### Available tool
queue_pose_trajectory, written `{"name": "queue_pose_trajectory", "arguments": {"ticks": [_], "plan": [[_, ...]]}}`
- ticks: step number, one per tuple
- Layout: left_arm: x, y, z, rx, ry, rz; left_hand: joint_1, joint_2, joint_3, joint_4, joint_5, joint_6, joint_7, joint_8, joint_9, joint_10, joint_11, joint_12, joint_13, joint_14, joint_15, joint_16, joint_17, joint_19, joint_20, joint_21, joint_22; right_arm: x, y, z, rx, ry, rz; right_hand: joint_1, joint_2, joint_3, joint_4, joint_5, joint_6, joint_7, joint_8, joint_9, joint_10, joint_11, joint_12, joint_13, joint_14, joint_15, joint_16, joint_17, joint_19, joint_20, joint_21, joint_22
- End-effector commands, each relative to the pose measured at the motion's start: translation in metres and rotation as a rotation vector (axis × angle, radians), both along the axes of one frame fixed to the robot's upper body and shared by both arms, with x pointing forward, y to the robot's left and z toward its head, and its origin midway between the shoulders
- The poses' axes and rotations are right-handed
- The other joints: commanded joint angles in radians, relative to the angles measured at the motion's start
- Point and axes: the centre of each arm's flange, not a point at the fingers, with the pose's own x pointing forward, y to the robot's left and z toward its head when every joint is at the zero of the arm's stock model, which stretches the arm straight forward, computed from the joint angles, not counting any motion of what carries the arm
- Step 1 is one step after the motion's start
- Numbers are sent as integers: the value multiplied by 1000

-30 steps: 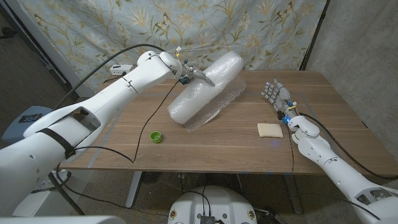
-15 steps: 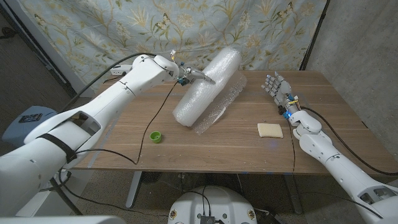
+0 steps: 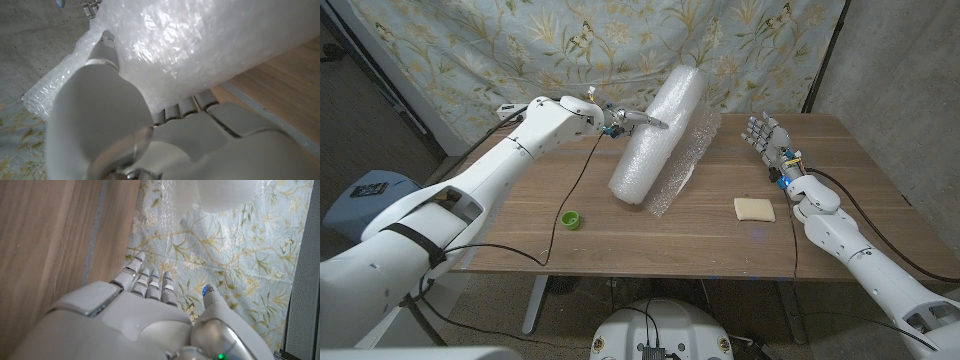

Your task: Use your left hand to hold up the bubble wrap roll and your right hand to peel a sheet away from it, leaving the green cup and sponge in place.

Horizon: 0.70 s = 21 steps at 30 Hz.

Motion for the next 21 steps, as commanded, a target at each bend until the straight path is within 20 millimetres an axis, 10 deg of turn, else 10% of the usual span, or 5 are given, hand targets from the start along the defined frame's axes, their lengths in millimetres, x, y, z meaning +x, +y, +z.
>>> {"name": "queue_pose_trajectory", "arguments": {"ticks": [1,21], "plan": [[6,-1,-11,-154,45,-99,92,100,16,7,9,9,0,-5,6,10,1,1,7,49,-43,-5,6,-4,1,7,3,-6,7,5,-36,-4,13,-1,1,5,-4,5,2,3,5,4,0,0,5,6,1,4,3,0,-2,3,3,2],[20,0,-37,-393,151,-213,91,106,22,2,15,15,-5,-5,10,13,-2,-2,16,48,-43,-11,11,-12,3,18,0,-8,19,5,-94,13,42,1,2,5,-6,5,2,4,5,4,0,-1,5,6,1,4,4,0,-4,1,3,2]]}}
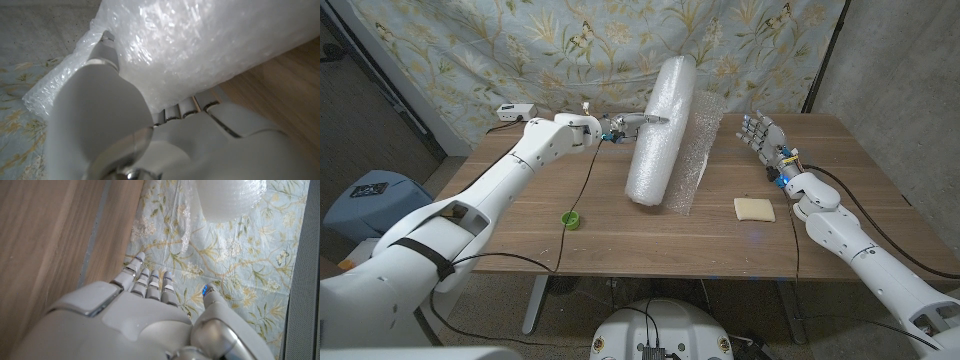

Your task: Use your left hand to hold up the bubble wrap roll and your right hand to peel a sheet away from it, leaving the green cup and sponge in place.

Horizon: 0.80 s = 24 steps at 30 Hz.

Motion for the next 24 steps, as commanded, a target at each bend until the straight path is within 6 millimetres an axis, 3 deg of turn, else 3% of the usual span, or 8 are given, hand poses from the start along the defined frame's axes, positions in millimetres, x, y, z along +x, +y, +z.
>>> {"name": "queue_pose_trajectory", "arguments": {"ticks": [1,24], "plan": [[6,-1,-11,-119,55,-73,94,104,19,5,11,11,-1,2,5,14,-3,2,7,41,-37,0,7,-8,-1,9,2,-2,7,-1,-38,10,19,1,2,2,-4,5,2,3,5,4,0,-1,5,6,1,3,4,0,-4,2,3,2],[17,-8,-39,-273,155,-173,88,105,21,3,16,8,-5,-2,10,11,-4,-4,16,37,-36,-7,12,-17,-2,19,0,-19,1,3,-72,12,-11,1,0,0,-6,4,2,6,5,4,0,3,5,6,3,11,5,0,-4,2,4,2]]}}
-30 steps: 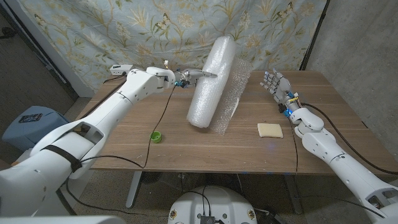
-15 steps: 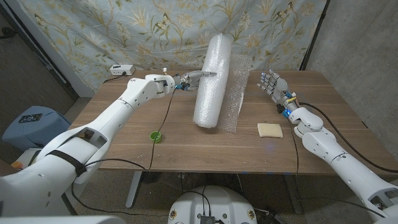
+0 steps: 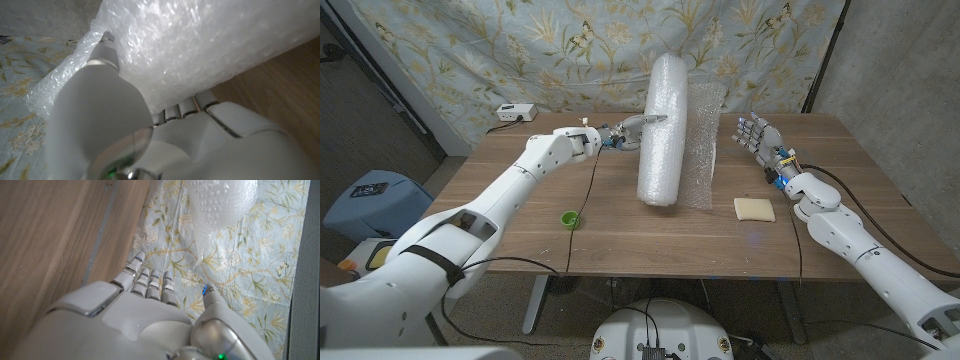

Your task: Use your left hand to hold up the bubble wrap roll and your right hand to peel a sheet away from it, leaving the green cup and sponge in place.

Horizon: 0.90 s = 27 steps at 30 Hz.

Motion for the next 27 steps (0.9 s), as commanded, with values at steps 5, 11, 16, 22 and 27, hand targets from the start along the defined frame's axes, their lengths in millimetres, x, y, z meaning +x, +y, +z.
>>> {"name": "queue_pose_trajectory", "arguments": {"ticks": [5,11,16,22,27], "plan": [[9,-9,-21,-95,62,-67,91,102,22,3,10,4,-2,0,6,6,1,1,5,36,-36,-2,4,-12,2,13,0,-18,-8,8,-51,-9,-35,9,-8,1,-15,4,-1,8,3,4,-3,6,4,6,-1,14,3,-3,-5,8,3,2],[10,-12,-24,-105,76,-75,90,100,23,2,11,5,-3,0,7,6,-1,0,7,38,-36,-3,4,-13,0,16,0,-25,-8,12,-83,-16,-48,23,-32,-2,-35,3,-3,14,4,4,-4,19,4,5,1,29,1,-7,-4,16,3,1],[11,-13,-26,-103,87,-77,87,101,23,3,12,8,-4,1,7,7,-5,-1,9,38,-37,-5,5,-13,1,19,-1,-31,-4,15,-125,-36,-65,35,-47,-2,-50,3,-8,20,3,4,-7,26,3,5,1,36,-1,-10,-5,21,3,1],[10,-12,-28,-98,108,-67,83,103,24,4,14,8,-5,0,8,8,-4,-2,11,40,-36,-6,5,-15,2,21,-2,-35,1,19,-178,-40,-80,58,-69,-2,-74,3,-13,33,4,4,-8,40,3,5,3,52,-2,-12,-7,29,2,0],[9,-9,-32,-96,134,-60,80,103,25,4,15,16,-7,2,9,14,-6,0,13,45,-34,-7,5,-13,1,25,-2,-36,6,20,-234,-39,-82,70,-77,-1,-83,3,-15,35,4,4,-10,48,3,5,3,61,-3,-13,-9,35,1,1]]}}
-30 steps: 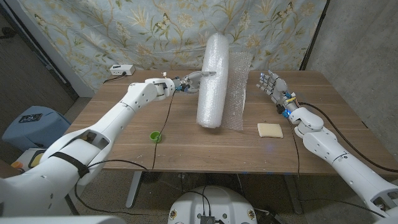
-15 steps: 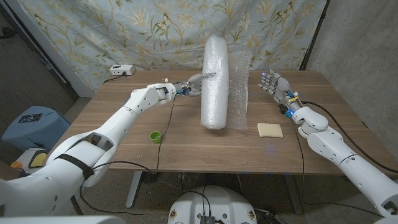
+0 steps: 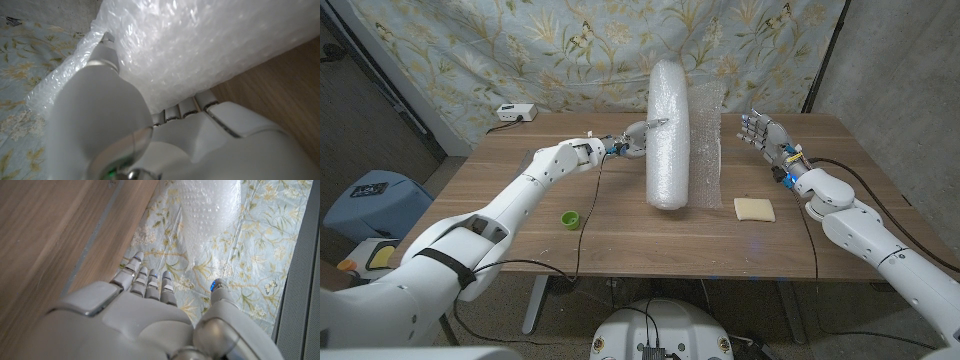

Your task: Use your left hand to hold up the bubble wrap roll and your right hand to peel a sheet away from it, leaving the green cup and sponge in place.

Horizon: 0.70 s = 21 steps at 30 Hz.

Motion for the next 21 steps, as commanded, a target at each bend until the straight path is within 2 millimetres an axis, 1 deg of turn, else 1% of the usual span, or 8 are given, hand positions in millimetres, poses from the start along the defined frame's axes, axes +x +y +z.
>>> {"name": "queue_pose_trajectory", "arguments": {"ticks": [1,3,7,9,11,12,19,21], "plan": [[0,2,-9,3,54,8,85,97,25,5,8,11,-2,2,6,12,-4,5,5,46,-35,-3,5,-1,-1,11,3,-8,11,5,-110,-5,-17,14,-12,5,-13,3,-2,9,3,4,-3,16,2,6,0,13,-3,1,-1,8,1,3],[0,3,-11,-1,61,6,83,97,24,5,8,11,-3,2,6,13,-4,5,5,46,-36,-3,5,-2,-2,12,3,-9,13,5,-123,-1,-23,24,-17,6,-19,4,-13,21,1,4,-5,18,2,6,0,14,-4,0,-1,10,1,3],[1,3,-13,-7,71,0,83,96,25,4,9,12,-3,2,7,13,-3,5,7,46,-35,-4,6,-3,-1,14,3,-12,18,8,-168,6,-34,36,-27,6,-26,4,-21,32,0,4,-9,23,1,6,1,22,-4,0,-1,14,1,3],[2,2,-14,-8,75,-3,81,96,24,4,10,12,-3,1,7,11,-4,4,8,46,-37,-5,6,-4,-1,15,2,-15,21,10,-203,15,-47,51,-38,6,-33,4,-25,51,1,4,-10,35,2,6,3,34,-4,0,1,19,2,3],[3,2,-14,-8,76,-5,82,96,25,3,10,13,-2,1,7,13,-6,5,8,46,-37,-4,7,-4,-2,16,2,-16,23,11,-225,26,-50,64,-46,7,-37,4,-26,63,3,4,-9,47,3,6,7,45,-2,0,5,27,4,3],[3,1,-14,-8,77,-7,81,97,25,4,10,14,-2,1,7,13,-5,4,9,46,-35,-5,7,-5,-2,16,2,-17,24,11,-237,35,-52,73,-49,9,-38,5,-29,63,4,4,-9,52,3,7,8,48,-2,0,6,28,4,3],[3,-2,-14,-2,81,-18,78,98,26,4,12,16,-1,1,9,13,-5,4,12,47,-34,-5,10,-5,-1,20,2,-20,29,14,-303,69,-62,129,-73,15,-41,5,-45,110,6,5,6,86,10,7,29,83,3,0,30,59,10,4],[4,-3,-14,1,82,-19,78,98,26,4,12,15,-3,0,9,15,-5,4,12,48,-35,-5,10,-5,0,21,2,-21,31,15,-318,74,-65,138,-76,16,-39,5,-49,115,5,5,7,91,10,8,33,90,4,0,37,65,12,4]]}}
